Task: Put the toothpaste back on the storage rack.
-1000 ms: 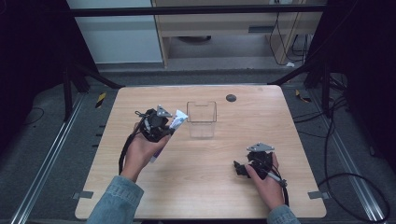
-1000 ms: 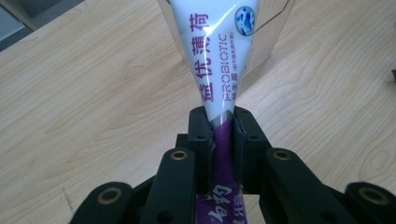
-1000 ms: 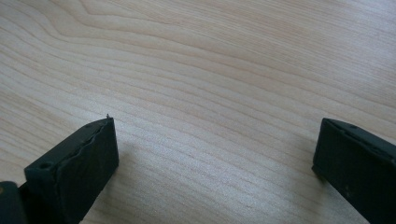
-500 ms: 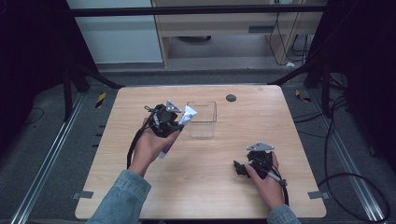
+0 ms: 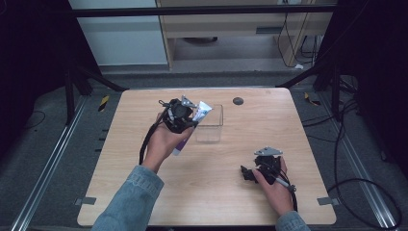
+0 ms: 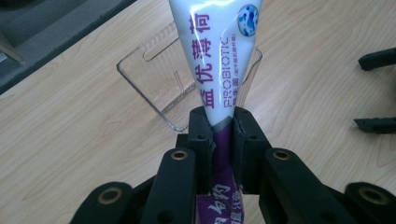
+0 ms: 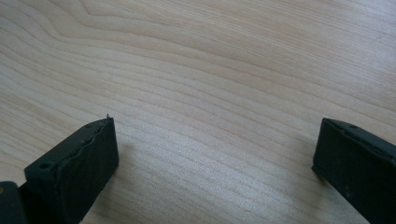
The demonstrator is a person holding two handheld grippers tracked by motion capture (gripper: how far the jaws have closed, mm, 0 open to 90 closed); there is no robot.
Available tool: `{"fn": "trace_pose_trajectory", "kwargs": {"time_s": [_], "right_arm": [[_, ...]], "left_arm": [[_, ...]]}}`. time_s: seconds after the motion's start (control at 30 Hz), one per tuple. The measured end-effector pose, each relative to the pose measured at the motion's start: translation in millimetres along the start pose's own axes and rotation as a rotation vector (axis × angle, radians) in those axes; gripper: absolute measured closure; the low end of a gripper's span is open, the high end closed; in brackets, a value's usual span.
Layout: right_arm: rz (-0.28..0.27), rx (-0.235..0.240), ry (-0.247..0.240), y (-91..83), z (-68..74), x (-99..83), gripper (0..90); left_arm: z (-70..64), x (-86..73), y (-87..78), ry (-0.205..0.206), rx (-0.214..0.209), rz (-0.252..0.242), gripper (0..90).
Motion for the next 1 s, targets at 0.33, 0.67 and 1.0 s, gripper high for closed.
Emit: {"fn": "trace_pose_trajectory", "kwargs": {"time_s": [0.33,0.67,1.0], "right_arm": [[-0.009,-0.004,-0.023,1.3,-1.5,-0.1,0.4],[-0.009,-0.004,-0.023,1.3,-1.6,0.0,0.4],[-0.009,-0.006,-0.015,2.1,-1.4,0.9,0.4]], "left_arm": [[-9.0,25.9,4.8,0.023,-0.021,-0.022,79.3],[-13.0,38.3,10.5,0.016,-0.028,-0.032,79.4],[-9.6,57.1,13.3,0.009,-0.021,-0.060,79.4]]}}
Point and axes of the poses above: each handheld gripper's, and its own axes: y roughly forward along the jaws, x roughly out of its top, z roughly to its left, the point moved 7 cm from there along y, roughly forward along the jaws, and after that the axes turned 11 degrees about -x, right-handed, at the moved point
